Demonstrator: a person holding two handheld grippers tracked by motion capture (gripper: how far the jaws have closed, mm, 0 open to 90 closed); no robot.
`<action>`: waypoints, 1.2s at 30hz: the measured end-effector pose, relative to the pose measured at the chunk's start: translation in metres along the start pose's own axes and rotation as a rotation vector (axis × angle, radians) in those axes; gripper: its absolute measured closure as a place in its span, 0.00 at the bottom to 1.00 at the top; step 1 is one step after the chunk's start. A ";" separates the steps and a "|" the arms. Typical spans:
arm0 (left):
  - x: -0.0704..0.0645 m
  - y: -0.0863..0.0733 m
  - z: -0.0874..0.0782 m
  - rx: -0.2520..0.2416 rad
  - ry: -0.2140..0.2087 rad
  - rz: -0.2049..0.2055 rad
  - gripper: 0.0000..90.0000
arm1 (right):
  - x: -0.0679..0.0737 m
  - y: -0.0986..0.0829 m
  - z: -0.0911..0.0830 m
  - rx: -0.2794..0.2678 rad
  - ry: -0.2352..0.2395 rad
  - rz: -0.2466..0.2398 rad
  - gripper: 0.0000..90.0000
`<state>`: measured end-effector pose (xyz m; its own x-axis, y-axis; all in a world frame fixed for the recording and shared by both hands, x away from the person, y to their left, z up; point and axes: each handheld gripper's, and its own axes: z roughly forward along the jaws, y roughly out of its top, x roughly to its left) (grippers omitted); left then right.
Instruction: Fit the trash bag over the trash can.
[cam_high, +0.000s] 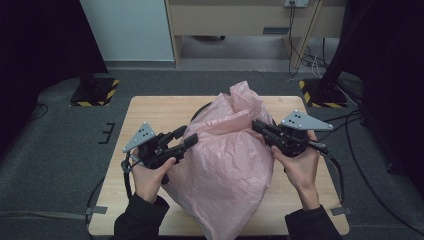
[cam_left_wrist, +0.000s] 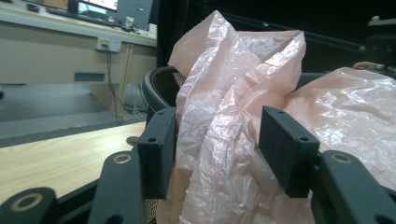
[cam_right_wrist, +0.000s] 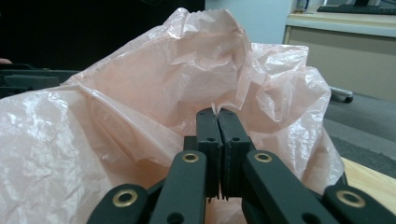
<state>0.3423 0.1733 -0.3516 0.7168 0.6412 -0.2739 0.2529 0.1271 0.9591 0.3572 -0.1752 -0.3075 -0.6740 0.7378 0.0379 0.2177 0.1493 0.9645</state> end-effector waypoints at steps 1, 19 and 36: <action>-0.001 0.000 0.000 0.003 0.010 -0.002 0.52 | 0.000 0.000 0.000 0.000 -0.003 -0.003 0.97; -0.015 0.013 -0.005 0.002 0.087 0.064 0.99 | -0.004 0.000 -0.037 -0.212 0.117 0.045 0.54; -0.019 0.024 -0.002 0.037 0.062 0.081 0.99 | 0.039 -0.022 -0.036 -0.091 0.346 -0.042 0.89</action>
<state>0.3335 0.1654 -0.3235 0.6947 0.6937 -0.1900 0.2205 0.0461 0.9743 0.3009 -0.1737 -0.3175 -0.8836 0.4632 0.0684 0.1309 0.1041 0.9859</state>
